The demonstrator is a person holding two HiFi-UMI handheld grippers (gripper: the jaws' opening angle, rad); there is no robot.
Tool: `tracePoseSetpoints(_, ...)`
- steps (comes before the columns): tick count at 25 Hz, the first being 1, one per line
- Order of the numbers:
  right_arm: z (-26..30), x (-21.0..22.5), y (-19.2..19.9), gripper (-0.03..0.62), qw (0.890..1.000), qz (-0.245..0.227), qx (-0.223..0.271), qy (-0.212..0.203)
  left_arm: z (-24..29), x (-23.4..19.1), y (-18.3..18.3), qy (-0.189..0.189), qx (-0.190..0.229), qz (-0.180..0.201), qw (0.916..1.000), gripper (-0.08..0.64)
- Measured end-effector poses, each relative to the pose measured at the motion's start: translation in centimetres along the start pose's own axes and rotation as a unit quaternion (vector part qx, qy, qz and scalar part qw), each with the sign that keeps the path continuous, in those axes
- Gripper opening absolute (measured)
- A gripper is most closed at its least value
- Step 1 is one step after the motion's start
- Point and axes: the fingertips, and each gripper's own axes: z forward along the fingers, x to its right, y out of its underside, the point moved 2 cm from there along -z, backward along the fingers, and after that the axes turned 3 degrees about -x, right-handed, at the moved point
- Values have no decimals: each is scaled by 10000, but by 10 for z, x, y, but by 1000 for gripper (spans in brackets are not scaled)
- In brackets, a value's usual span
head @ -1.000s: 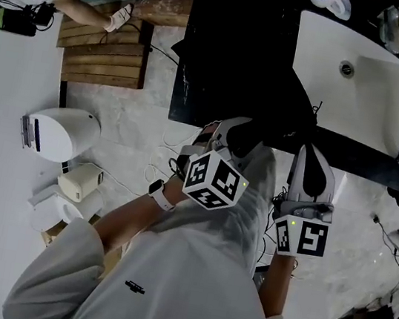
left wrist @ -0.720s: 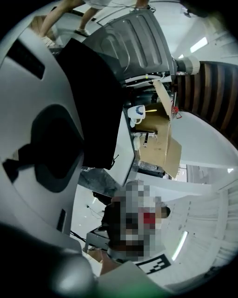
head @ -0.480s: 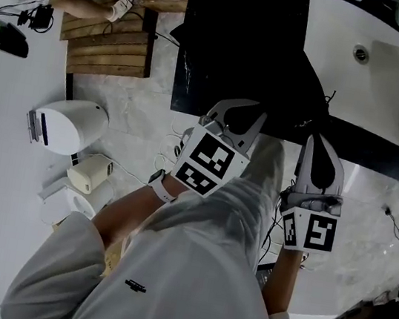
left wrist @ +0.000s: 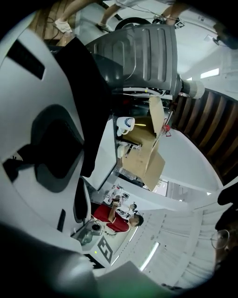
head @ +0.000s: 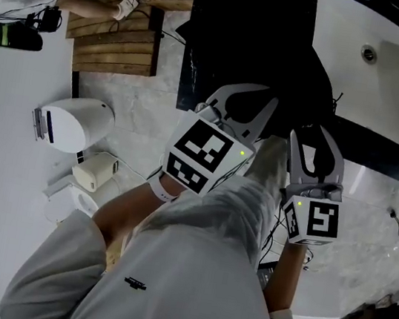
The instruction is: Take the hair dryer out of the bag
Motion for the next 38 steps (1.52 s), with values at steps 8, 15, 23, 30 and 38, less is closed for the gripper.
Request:
tracePoseSetpoints(8, 20, -11, -1, 216, 9992, -142, -167, -347, -17, -8, -18, -179, 207, 6, 9996, 23)
tracePoseSetpoints(15, 37, -20, -6, 259, 9987, -238, -218, -398, -22, -9, -20, -240, 252, 63, 9994, 23)
tracePoseSetpoints(23, 72, -29, -6, 270, 9970, -217, -589, -451, -25, -11, -18, -212, 283, 102, 9993, 23)
tracePoseSetpoints(30, 97, -27, 5, 284, 9929, -465, -1048, -303, -24, -24, -16, -258, 350, -45, 9990, 23)
tracePoseSetpoints(38, 123, -22, 24, 284, 9836, -621, -1688, 124, -26, -29, -13, -193, 365, -96, 9991, 23)
